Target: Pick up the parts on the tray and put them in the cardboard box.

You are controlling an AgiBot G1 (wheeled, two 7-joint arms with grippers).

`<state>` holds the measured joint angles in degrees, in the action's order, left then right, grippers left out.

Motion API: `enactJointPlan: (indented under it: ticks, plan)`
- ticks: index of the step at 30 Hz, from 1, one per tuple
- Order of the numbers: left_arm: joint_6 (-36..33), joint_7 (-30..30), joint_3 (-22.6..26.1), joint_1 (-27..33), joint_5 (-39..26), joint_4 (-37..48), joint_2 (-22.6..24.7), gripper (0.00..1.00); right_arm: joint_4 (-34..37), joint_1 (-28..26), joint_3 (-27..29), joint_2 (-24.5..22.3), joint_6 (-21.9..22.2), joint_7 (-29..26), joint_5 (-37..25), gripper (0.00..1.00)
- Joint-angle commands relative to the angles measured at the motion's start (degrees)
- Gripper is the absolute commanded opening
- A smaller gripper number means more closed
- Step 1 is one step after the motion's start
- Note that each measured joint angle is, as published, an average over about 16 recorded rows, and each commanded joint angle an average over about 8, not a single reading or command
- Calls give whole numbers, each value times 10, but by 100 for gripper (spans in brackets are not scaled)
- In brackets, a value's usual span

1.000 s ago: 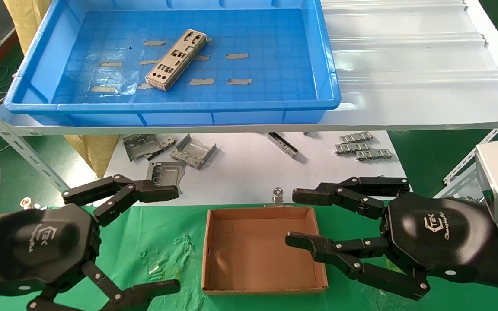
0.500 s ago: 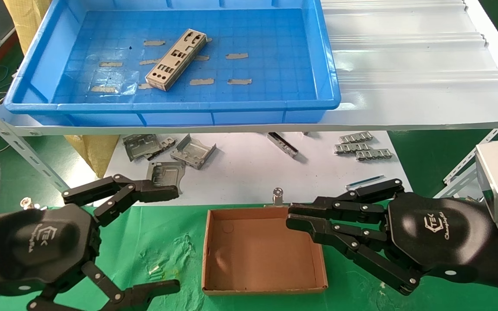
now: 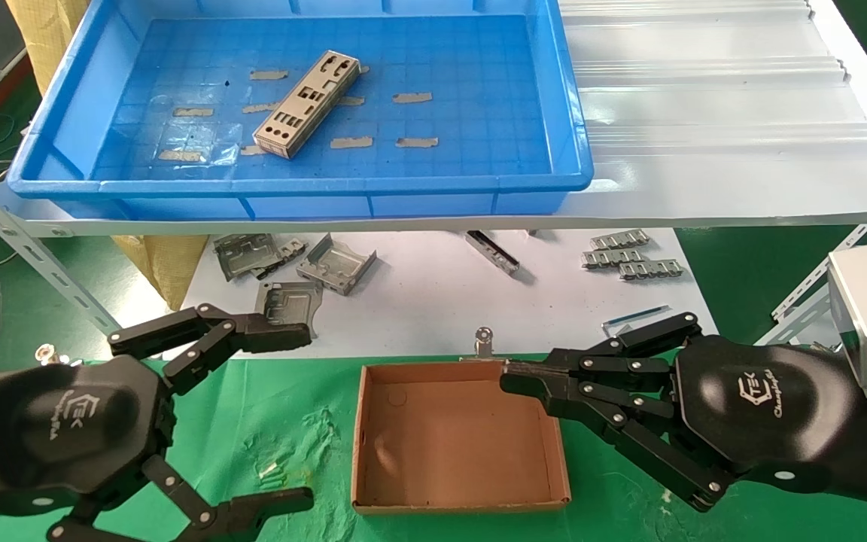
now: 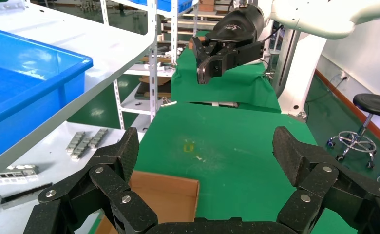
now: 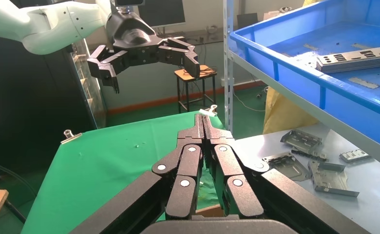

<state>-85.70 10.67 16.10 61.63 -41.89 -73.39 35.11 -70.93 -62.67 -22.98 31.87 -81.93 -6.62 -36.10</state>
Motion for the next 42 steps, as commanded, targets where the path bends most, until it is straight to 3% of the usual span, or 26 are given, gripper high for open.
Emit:
enactJointPlan:
  ticks: [1, 5, 6, 13, 21, 31, 42]
  plan:
    - [0, 0, 0, 0, 0, 0, 0, 100, 0, 0, 0, 0, 0, 0, 0, 43]
    - [0, 0, 0, 0, 0, 0, 0, 100, 0, 0, 0, 0, 0, 0, 0, 93]
    - [0, 0, 0, 1, 0, 0, 0, 100, 0, 0, 0, 0, 0, 0, 0, 100]
    - [26, 23, 3, 33, -13, 25, 8, 100, 0, 0, 0, 0, 0, 0, 0, 100]
    - [53, 44, 32, 154, -83, 111, 51, 100, 0, 0, 0, 0, 0, 0, 0, 100]
    - [88, 29, 95, 331, -212, 301, 158, 100, 0, 0, 0, 0, 0, 0, 0, 100]
    - [145, -16, 145, 450, -308, 512, 255, 100, 0, 0, 0, 0, 0, 0, 0, 100]
